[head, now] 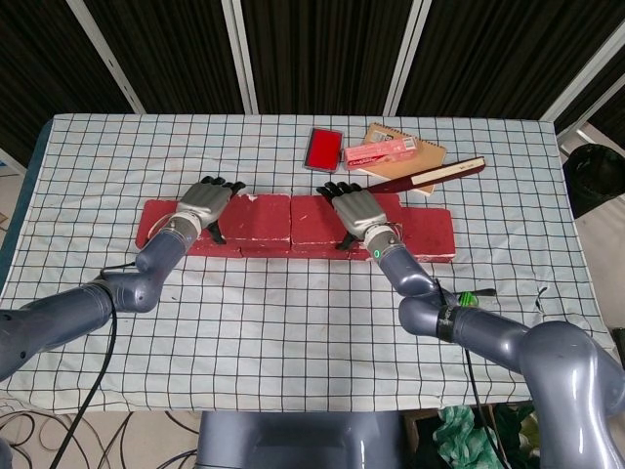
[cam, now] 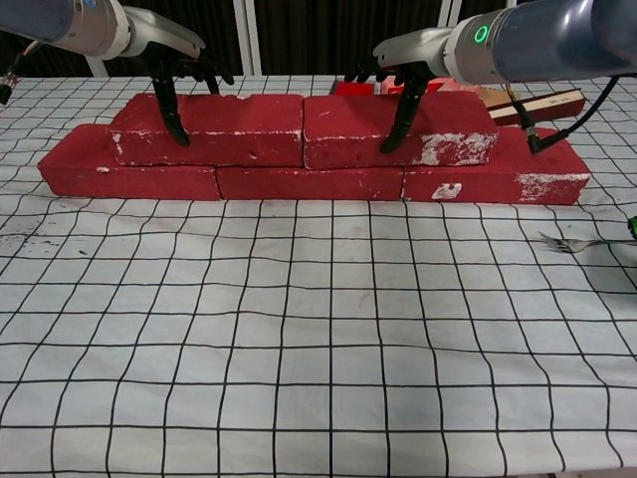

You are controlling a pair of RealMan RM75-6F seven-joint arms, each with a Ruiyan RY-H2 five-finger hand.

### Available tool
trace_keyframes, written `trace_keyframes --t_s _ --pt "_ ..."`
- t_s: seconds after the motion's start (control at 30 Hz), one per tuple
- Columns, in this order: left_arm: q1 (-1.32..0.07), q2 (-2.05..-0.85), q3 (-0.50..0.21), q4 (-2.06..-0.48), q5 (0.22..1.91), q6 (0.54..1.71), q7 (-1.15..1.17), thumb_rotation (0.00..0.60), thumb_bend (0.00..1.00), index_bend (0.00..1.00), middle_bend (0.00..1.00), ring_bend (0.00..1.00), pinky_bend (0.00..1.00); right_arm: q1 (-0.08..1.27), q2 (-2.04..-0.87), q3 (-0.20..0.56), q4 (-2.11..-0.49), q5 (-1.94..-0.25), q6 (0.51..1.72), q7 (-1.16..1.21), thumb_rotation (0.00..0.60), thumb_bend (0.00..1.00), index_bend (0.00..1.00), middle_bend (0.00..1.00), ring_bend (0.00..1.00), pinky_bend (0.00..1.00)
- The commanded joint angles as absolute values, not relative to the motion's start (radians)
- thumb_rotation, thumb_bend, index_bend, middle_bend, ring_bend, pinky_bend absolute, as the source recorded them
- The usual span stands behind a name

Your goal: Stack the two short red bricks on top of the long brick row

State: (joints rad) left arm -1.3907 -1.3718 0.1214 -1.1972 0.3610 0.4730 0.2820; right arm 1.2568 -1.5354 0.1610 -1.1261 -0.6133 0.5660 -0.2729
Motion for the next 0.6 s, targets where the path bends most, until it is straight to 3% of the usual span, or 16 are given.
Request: trace_keyframes --t_s 0.03,0.6 --pt "-1.39 -1.371 0.121 -1.198 0.359 0.473 0.282 0.6 0.0 0.05 0.11 0.0 0.0 1.256 -1.535 0.163 -1.127 -0.614 0.568 -0.273 0.6 0.07 0.0 0.0 0.0 0.08" --pt "-1.391 -1.361 0.116 -1.22 0.36 0.472 0.284 0.6 0.0 0.05 0.11 0.0 0.0 1.246 -1.528 0.177 -1.146 -0.62 0.589 -0.277 0.6 0.07 0.0 0.0 0.0 0.08"
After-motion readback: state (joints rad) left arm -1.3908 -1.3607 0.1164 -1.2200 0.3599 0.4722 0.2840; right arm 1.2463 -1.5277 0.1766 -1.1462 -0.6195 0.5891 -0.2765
